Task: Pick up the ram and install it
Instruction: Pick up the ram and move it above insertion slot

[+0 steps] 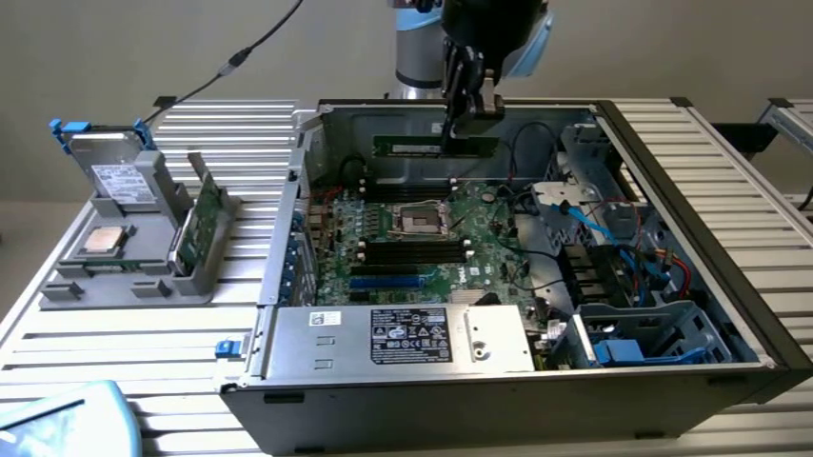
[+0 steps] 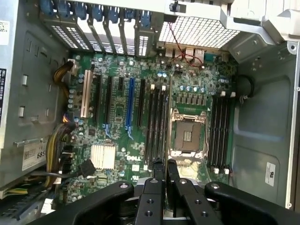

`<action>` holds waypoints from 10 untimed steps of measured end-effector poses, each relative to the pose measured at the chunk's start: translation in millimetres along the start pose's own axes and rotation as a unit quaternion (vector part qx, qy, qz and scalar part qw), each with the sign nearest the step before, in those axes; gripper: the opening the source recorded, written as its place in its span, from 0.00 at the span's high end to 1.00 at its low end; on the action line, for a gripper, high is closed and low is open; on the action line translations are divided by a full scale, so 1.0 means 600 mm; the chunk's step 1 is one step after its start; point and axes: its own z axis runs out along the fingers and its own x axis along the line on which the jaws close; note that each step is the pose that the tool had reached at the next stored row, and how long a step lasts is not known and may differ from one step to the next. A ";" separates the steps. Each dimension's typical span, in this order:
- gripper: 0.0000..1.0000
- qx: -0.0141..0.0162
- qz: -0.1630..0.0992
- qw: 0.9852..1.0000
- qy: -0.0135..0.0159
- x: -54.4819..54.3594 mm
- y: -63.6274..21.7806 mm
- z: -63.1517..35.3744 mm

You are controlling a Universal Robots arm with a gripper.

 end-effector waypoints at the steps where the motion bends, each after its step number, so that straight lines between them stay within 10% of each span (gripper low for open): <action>1: 0.86 0.001 0.000 1.000 0.000 0.000 0.000 0.003; 10: 0.86 0.006 -0.001 1.000 0.001 -0.003 0.005 0.032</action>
